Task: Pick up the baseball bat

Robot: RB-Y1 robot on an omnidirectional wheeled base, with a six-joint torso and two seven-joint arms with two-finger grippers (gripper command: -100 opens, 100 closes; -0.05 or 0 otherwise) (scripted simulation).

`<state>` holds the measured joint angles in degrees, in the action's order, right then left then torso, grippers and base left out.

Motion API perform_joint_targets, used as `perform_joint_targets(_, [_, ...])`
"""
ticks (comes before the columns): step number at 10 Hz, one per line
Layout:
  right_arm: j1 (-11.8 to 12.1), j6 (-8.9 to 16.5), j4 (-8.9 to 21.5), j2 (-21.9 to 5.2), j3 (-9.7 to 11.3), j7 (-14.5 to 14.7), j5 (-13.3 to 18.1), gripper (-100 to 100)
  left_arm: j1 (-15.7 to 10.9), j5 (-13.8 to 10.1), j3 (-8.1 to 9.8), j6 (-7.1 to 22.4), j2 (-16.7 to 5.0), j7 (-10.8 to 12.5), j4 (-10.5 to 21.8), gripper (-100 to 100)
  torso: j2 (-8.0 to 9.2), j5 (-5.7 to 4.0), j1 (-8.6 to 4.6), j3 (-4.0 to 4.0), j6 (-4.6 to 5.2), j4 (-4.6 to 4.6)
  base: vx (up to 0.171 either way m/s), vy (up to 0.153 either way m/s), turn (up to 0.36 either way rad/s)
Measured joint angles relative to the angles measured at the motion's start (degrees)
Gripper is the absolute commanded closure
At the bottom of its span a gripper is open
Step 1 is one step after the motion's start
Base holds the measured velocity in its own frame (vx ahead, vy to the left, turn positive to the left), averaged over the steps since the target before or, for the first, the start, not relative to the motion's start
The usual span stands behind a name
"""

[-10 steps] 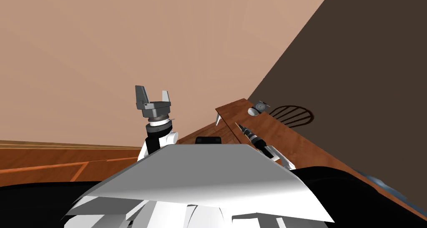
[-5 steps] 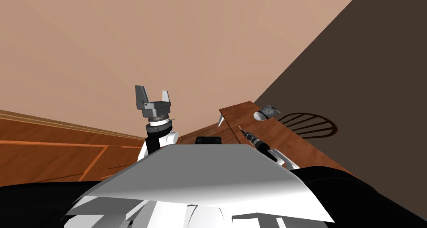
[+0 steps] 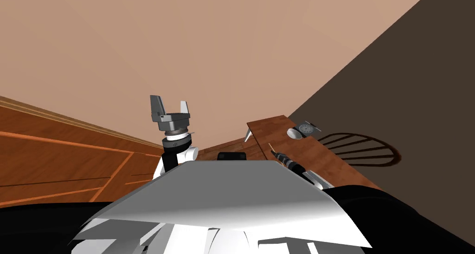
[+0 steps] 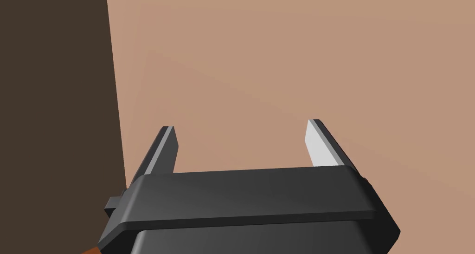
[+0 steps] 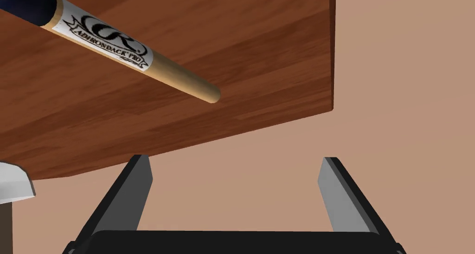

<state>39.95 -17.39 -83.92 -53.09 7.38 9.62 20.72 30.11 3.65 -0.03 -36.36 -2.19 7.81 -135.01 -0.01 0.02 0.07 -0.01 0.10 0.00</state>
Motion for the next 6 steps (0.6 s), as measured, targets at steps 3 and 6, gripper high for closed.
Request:
perform_joint_targets(3, [-0.6,-1.5,5.9,-1.9,1.8,0.2,1.5,-100,0.0,0.0,0.0,0.0,0.0,0.0,0.0,0,0.01,0.01,0.02,0.01,-0.04,0.0,-0.01,0.01,0.231])
perform_joint_targets(6, [0.1,-2.2,12.2,-3.9,4.7,0.5,4.1,-100,0.0,0.0,0.0,0.0,0.0,0.0,0.0,0,0.05,0.02,0.04,0.03,-0.02,0.01,-0.018,0.015,0.28])
